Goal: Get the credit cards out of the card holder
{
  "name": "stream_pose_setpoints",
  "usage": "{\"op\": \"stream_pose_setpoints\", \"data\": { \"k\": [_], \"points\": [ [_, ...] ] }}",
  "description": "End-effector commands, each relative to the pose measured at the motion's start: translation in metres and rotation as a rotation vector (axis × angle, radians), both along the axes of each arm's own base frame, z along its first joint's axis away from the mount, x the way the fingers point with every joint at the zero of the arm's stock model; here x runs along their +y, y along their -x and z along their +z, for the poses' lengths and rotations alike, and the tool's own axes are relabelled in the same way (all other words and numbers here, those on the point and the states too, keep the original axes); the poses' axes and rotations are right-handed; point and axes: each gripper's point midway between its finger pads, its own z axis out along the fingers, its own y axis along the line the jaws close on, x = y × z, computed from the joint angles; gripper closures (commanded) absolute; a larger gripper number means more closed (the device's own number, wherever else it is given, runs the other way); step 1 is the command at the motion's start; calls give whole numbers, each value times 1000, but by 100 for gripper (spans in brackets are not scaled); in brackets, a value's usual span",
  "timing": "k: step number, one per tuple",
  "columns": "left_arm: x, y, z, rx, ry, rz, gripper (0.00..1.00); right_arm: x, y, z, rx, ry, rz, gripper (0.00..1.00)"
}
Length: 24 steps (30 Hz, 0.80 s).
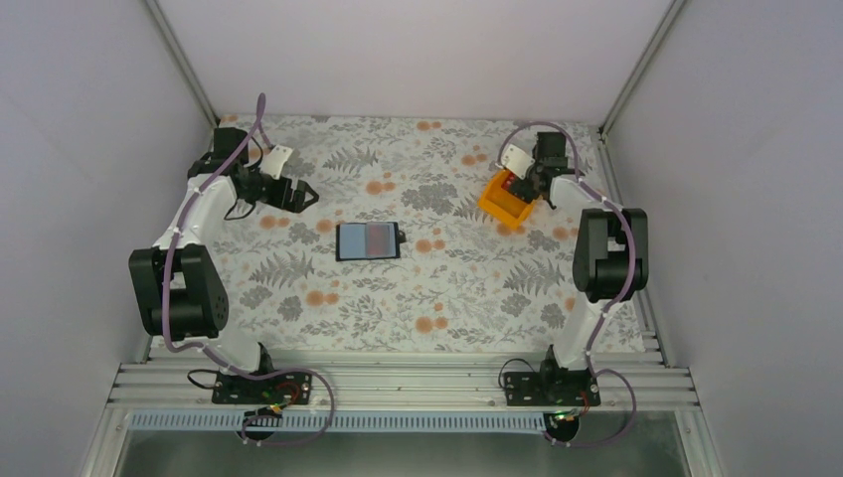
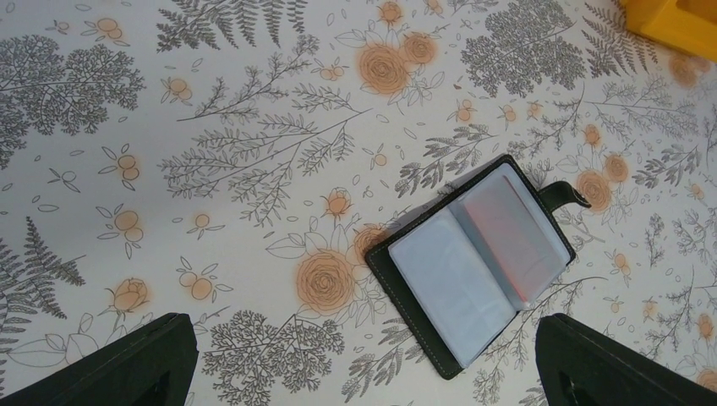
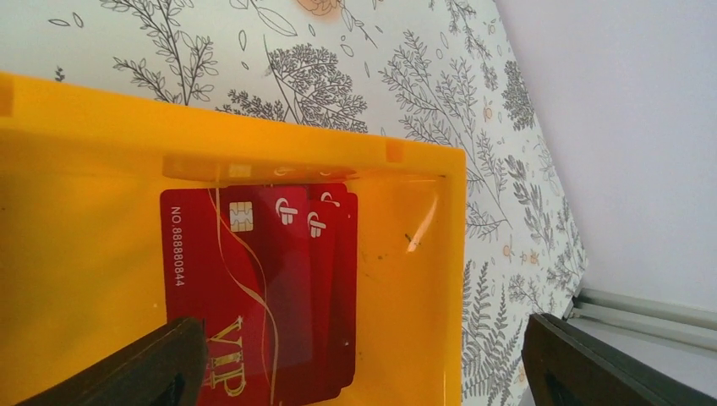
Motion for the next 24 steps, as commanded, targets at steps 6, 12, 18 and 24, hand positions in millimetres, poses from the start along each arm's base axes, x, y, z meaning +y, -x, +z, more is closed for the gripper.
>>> {"op": "stream_pose_setpoints", "data": {
  "k": [6,12,18,24],
  "points": [
    [-5,5,10,-33,14,-32,0,34,-15,77,-78,-342,-24,12],
    [-4,4,11,-37,5,-31,0,35,4,90,31,-769,-446,50],
    [-5,4,9,-23,18,-35,0,35,35,43,181,-873,-786,71],
    [-4,5,9,-26,11,-32,0,55,41,-4,294,-793,-834,88]
  ]
}}
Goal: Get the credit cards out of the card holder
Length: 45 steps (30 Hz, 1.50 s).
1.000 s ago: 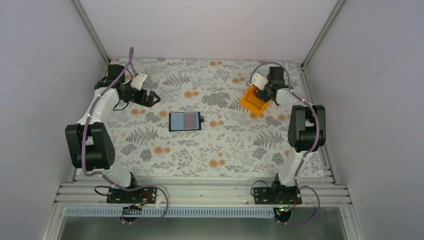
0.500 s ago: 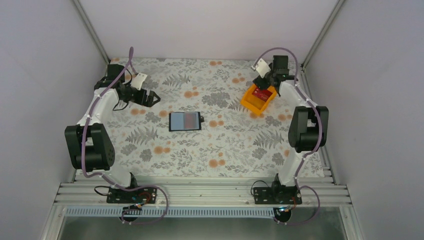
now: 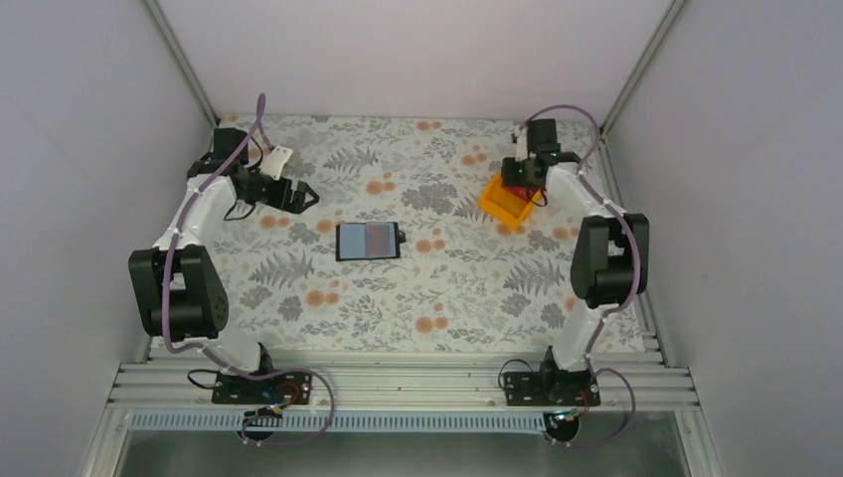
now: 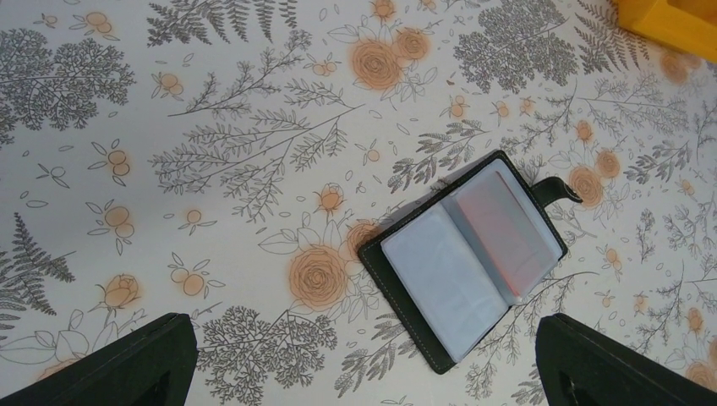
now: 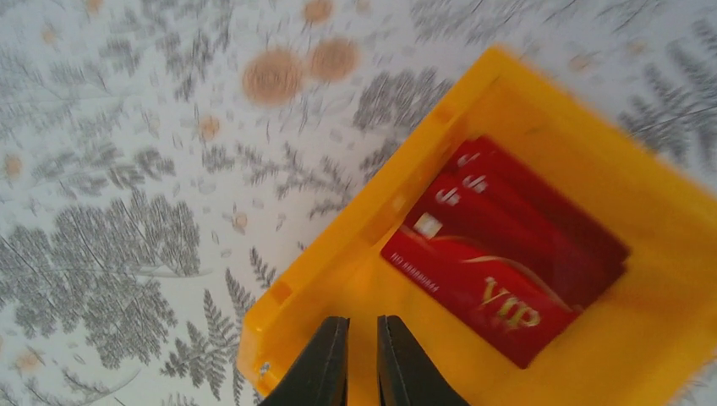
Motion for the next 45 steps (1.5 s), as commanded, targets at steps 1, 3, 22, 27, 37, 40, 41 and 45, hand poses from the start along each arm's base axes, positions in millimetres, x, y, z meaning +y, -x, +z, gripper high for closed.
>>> {"op": "stream_pose_setpoints", "data": {
  "k": [1,3,22,27,37,40,41,45],
  "points": [
    [-3,1,9,-36,4,-25,0,12,12,-45,157,-29,-77,93],
    [-3,2,8,-35,3,-24,0,18,14,-53,184,-22,-71,96],
    [-2,-1,5,-17,0,-23,0,-18,-34,-100,196,127,-140,96],
    [-1,1,11,-38,-11,-24,0,-35,-57,-85,148,158,-149,96],
    [-3,3,5,-32,11,-5,0,-18,-50,-16,42,162,-95,76],
    [-7,10,-7,-8,44,10,0,-1,-40,29,-35,161,-105,74],
    [-10,13,-13,10,69,14,0,18,-36,43,-69,127,-78,74],
    [-16,14,-32,66,159,76,2,136,1,50,-101,-44,168,70]
  ]
}}
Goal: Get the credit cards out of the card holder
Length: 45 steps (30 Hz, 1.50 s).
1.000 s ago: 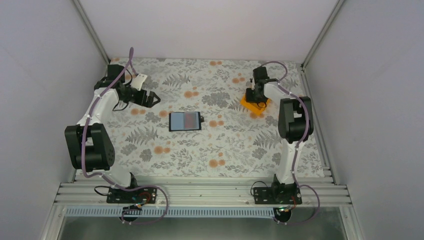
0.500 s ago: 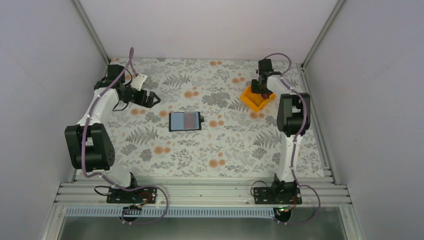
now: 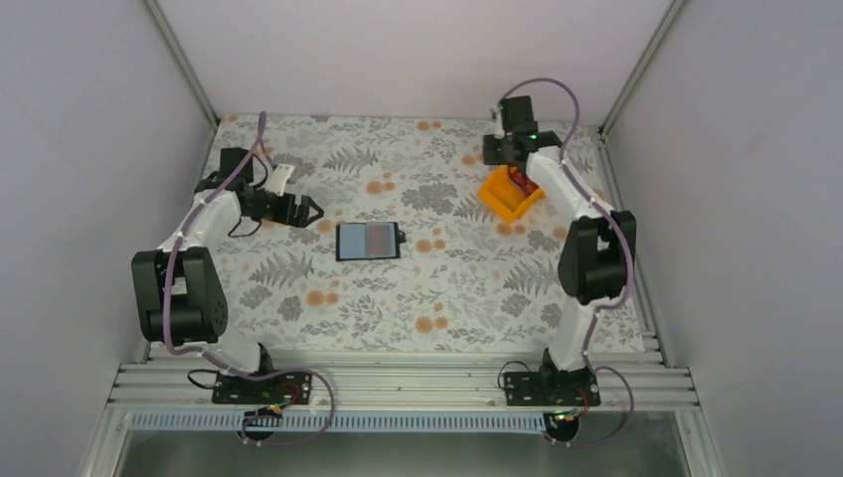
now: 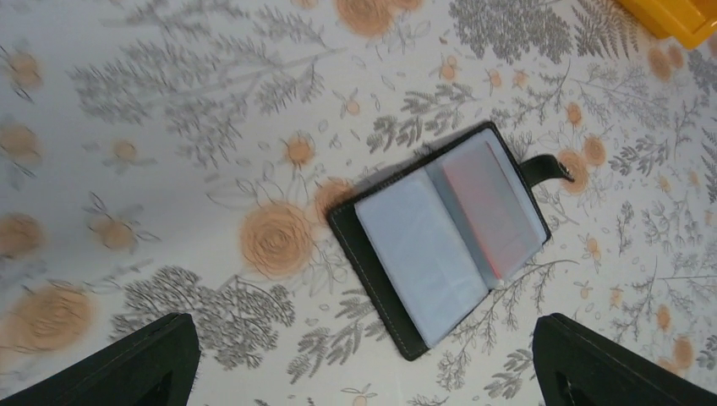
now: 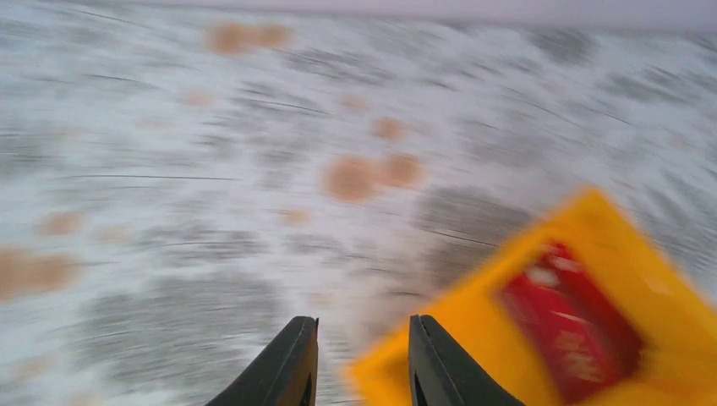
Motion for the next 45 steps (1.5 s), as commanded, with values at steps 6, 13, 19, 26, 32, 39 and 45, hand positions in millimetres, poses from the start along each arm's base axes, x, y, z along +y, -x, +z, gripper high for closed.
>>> {"op": "stream_pose_setpoints", "data": {
  "k": [6,13,19,26,32,39,45],
  "points": [
    [-6,2,-45,121,159,213,2,253,105,-22,69,-300,443,67],
    [-13,16,-61,165,227,245,3,278,138,-77,208,-301,444,59],
    [-24,25,-81,242,257,240,3,277,146,-102,265,-308,425,56],
    [-47,30,-91,335,357,191,3,280,152,-135,337,-301,425,66],
    [-53,35,-102,365,354,181,2,290,161,-156,401,-317,461,68],
    [-62,35,-109,412,380,152,20,320,172,-138,397,-400,558,75],
    [-64,33,-108,409,389,134,43,341,182,-128,425,-508,644,80]
  ]
}}
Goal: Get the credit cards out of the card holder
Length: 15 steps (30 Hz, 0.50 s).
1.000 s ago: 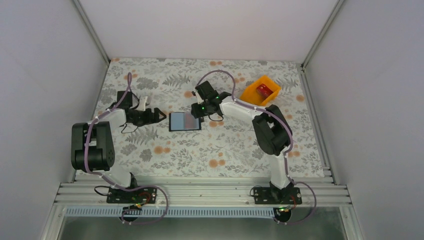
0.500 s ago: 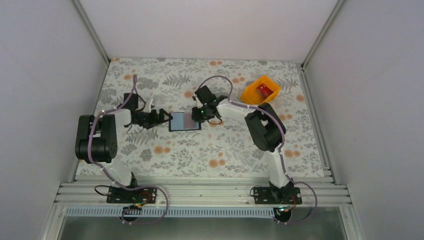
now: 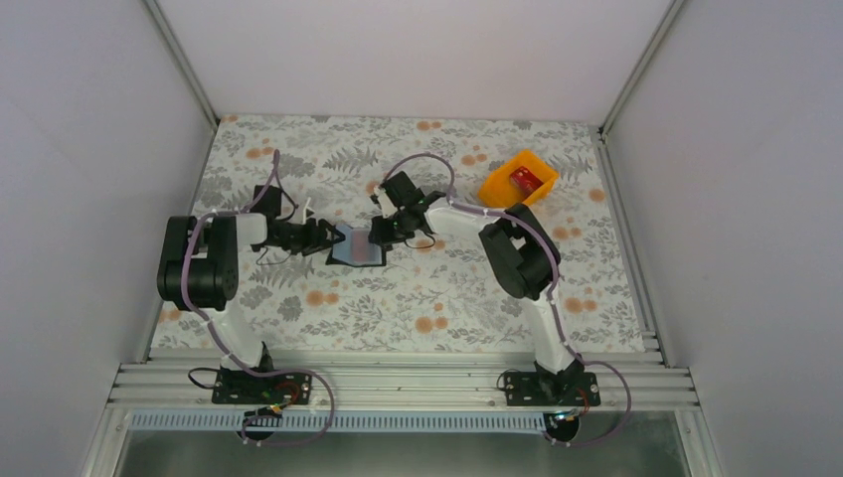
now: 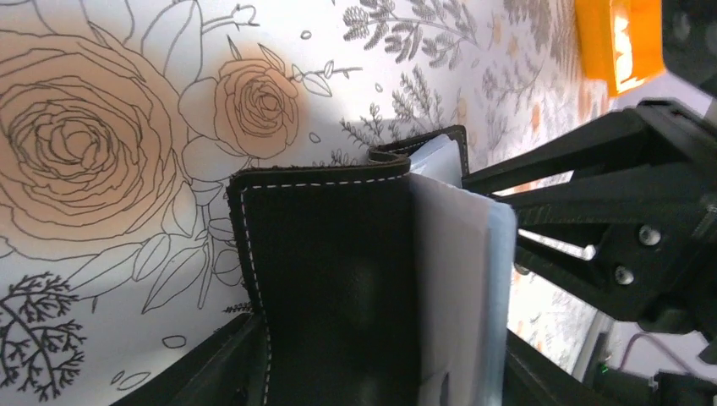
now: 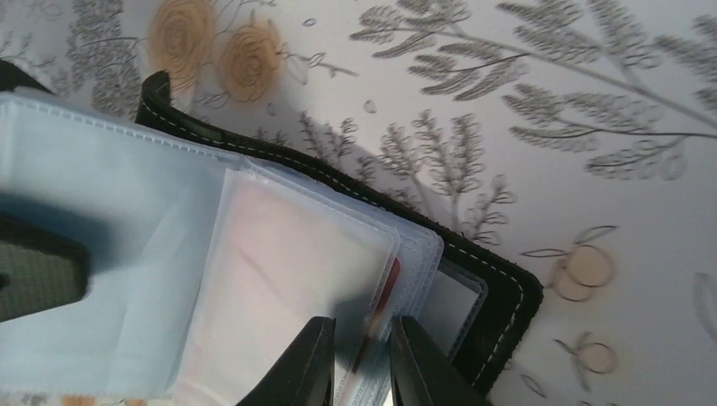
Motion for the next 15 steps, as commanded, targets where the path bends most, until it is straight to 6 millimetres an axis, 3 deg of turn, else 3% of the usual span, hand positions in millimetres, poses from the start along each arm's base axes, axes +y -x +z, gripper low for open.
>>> {"op": "stream_pose_setpoints", "data": {
  "k": [1,7,11,15],
  "points": [
    [-5,6,-7,37,6,-20,47,34,18,8,54,-134,102,80],
    [-4,6,-8,30,-3,-21,73,48,21,21,71,-215,148,80],
    [-4,6,-10,37,-3,-26,97,56,21,33,65,-261,175,80],
    [-6,4,-5,26,7,-44,98,65,20,58,44,-335,219,78]
  ]
}}
